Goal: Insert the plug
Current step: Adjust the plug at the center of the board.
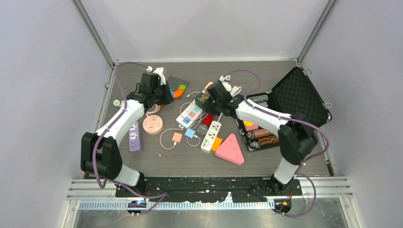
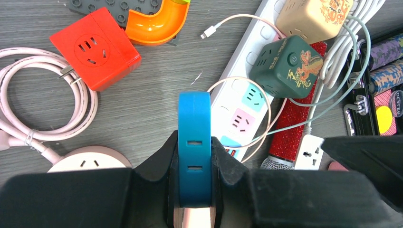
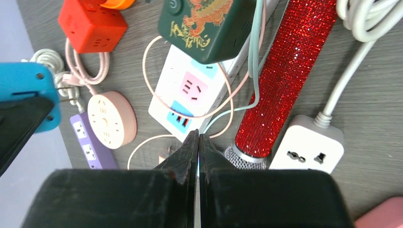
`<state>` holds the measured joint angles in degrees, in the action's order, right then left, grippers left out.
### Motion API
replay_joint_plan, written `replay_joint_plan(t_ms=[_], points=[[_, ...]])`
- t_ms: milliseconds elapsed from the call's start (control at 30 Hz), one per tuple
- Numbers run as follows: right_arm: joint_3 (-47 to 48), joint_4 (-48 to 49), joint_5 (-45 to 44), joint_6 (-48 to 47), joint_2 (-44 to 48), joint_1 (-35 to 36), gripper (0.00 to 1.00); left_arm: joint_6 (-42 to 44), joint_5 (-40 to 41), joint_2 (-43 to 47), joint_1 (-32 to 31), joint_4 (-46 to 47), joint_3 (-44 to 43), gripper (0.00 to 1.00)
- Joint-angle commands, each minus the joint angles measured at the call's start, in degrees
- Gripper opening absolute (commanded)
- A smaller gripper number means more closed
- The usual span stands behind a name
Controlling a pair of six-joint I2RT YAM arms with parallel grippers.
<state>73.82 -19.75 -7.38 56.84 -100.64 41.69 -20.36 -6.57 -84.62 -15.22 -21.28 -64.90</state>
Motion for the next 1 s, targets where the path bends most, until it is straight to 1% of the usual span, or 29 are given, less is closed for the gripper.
replay_joint_plan(t_ms=[0,33,67,100,133,167,200,233,300,333,433,467,533,600,700,767,900,967], points=[[-2.1,2.3,-1.8,-5.7,5.1,0.8,0.05,0.7,-0.2,1.7,0.4,2.1,-0.2,0.0],[-1.5,3.2,0.2,-9.4,4.7,1.1,0.07,0.6,0.2,1.8,0.4,2.0,-0.3,0.0],[-0.9,4.6,1.9,-11.8,3.3,1.6,0.11,0.5,0.5,2.0,0.4,1.9,-0.2,0.0],[1.2,4.8,4.0,-16.6,2.2,1.9,0.22,0.5,0.8,2.3,0.4,1.8,-0.1,0.0],[2.3,4.5,4.5,-19.2,-0.1,3.0,0.35,0.5,1.1,2.6,0.4,1.5,-0.1,0.0],[5.1,4.3,5.2,-24.8,-1.5,3.5,0.4,0.4,1.7,2.9,0.4,1.1,-0.2,0.0],[7.1,3.4,5.3,-27.0,-4.0,4.3,0.46,0.3,2.3,3.1,0.5,0.3,-0.4,0.0],[9.0,2.9,5.3,-29.7,-5.2,4.5,0.47,0.1,3.2,3.5,0.7,-0.4,-0.5,0.0],[11.2,2.6,4.4,-30.4,-8.0,4.7,0.5,-0.7,4.5,4.3,1.4,-1.5,-0.2,0.0],[11.5,4.2,4.1,-30.3,-9.2,4.8,0.51,-1.3,4.9,4.8,2.0,-1.8,0.2,0.0],[12.4,9.3,3.8,-26.8,-11.3,5.1,0.57,-3.6,4.9,6.5,3.8,-2.1,1.9,0.0],[13.8,10.6,3.4,-24.7,-13.0,5.2,0.61,-3.9,4.9,7.1,4.1,-2.2,2.4,0.0],[16.4,11.7,2.4,-22.6,-15.7,5.6,0.66,-3.9,5.0,8.0,4.4,-2.3,3.2,0.0],[18.3,12.7,0.3,-21.3,-17.9,6.2,0.67,-4.0,5.0,8.7,4.5,-2.8,3.7,0.0],[19.0,15.4,-1.0,-20.1,-20.1,6.6,0.67,-4.2,5.0,10.0,4.6,-2.9,4.7,0.0],[20.6,15.0,-2.2,-18.9,-21.7,6.7,0.64,-4.2,5.1,10.9,4.6,-2.9,5.6,0.0],[25.6,8.6,-3.9,-16.4,-25.7,6.7,0.55,-4.0,5.6,12.3,4.6,-2.9,6.9,0.0],[26.8,7.5,-4.2,-14.1,-26.8,6.6,0.52,-3.5,5.6,12.6,4.7,-3.0,7.1,0.0]])
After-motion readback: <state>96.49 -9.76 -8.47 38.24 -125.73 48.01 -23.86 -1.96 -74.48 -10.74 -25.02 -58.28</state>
